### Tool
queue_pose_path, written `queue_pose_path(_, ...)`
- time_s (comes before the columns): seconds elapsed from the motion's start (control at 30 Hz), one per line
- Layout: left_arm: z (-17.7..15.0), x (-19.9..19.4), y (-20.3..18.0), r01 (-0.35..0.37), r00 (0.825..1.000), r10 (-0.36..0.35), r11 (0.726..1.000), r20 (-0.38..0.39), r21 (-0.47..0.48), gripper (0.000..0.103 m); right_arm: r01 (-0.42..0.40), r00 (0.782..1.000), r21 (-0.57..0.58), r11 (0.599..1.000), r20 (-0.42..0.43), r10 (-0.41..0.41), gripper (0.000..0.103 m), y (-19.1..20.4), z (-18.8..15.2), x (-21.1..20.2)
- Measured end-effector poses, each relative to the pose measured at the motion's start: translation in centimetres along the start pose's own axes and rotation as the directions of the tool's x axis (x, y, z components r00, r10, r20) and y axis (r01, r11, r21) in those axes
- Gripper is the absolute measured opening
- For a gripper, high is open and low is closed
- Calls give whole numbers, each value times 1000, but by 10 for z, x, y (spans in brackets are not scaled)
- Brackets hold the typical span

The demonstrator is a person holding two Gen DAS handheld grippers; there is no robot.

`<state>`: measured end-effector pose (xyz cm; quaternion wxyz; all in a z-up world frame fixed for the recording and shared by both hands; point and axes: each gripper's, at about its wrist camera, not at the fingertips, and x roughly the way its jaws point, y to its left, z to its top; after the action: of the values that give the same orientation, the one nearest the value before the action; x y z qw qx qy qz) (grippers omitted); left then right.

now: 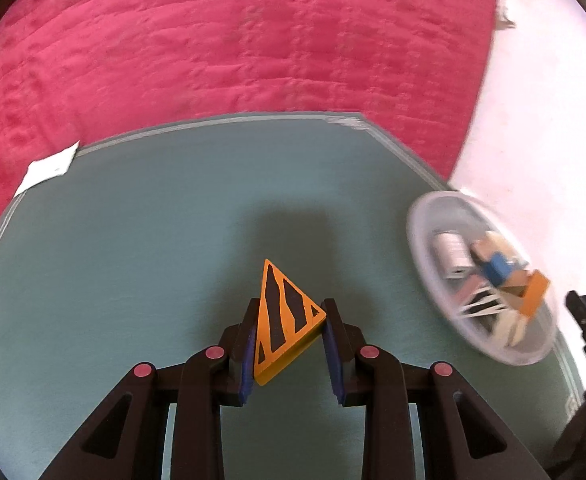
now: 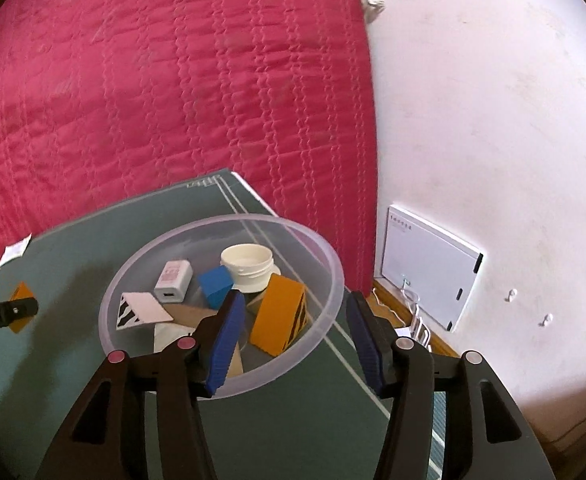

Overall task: Organize rigid objects
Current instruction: 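Carry the orange triangle into the bowl and open the left tool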

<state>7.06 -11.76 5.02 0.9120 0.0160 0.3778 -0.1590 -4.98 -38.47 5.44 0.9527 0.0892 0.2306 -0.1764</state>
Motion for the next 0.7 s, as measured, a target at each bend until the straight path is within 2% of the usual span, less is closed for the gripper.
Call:
queue_pose_path(0.23, 18, -8, -53, 112, 993, -115, 990, 35, 81, 30, -6, 999, 36, 999, 32, 5, 59, -7, 1, -4)
queue_pose_path(0.53, 33, 7, -109, 180, 982, -187, 968, 25, 173, 30, -8, 999, 69, 998, 48, 4, 61, -12, -1, -7)
queue_pose_path(0.7, 36, 18, -122, 209, 977, -213, 961, 1, 182, 30, -10, 999, 81, 997, 42, 7, 62, -14, -2, -6)
